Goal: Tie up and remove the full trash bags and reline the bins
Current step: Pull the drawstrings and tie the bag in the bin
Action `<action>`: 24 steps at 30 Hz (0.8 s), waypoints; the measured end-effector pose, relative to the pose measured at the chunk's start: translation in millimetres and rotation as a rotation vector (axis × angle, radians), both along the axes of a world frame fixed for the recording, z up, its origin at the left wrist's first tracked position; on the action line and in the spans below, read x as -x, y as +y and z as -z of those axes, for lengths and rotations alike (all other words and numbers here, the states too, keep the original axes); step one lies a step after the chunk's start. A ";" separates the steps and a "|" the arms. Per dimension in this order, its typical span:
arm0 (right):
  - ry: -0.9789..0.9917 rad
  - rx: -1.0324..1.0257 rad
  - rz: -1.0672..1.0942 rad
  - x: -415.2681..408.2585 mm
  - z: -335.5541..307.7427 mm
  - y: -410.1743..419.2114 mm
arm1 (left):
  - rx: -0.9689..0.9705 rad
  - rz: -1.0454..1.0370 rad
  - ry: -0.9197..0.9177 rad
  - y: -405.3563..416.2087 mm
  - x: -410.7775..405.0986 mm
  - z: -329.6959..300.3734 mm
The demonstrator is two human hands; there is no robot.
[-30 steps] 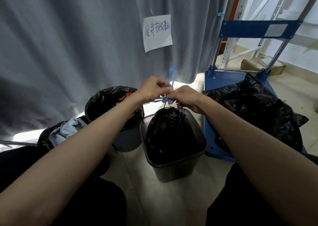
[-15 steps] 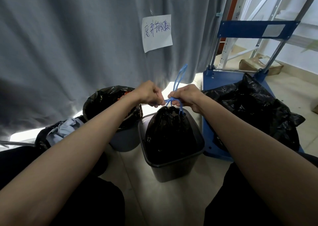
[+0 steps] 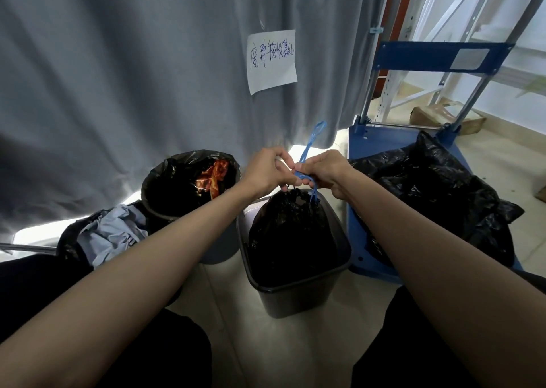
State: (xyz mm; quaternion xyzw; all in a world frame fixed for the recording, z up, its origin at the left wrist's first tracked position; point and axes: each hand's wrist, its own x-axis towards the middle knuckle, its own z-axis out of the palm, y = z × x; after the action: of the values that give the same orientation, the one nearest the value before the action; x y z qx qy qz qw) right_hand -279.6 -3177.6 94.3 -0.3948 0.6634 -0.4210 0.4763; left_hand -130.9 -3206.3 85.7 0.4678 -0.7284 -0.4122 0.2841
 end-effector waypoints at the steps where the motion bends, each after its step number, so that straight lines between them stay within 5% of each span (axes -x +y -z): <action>1: -0.001 -0.010 0.001 -0.6 0.1 -0.5 | 0.012 -0.012 -0.016 0.4 0.7 1.0; 12: -0.004 -0.127 0.029 0.7 2.3 -0.1 | 0.386 0.033 -0.265 6.2 5.4 4.1; 15: 0.022 -0.085 0.046 2.7 2.0 0.6 | 0.313 0.090 -0.267 3.1 3.6 2.6; 20: -0.035 0.080 -0.030 4.4 -1.9 5.2 | -0.075 0.157 -0.134 -8.3 -6.8 0.0; 24: 0.152 0.135 -0.223 1.9 -3.6 10.1 | -0.218 0.109 -0.075 -14.3 -14.0 2.3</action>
State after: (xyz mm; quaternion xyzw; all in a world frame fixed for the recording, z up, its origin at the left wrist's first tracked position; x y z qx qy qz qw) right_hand -281.6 -3167.6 97.9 -0.5277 0.6197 -0.3782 0.4409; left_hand -116.9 -3220.5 83.5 0.4707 -0.7138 -0.4859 0.1813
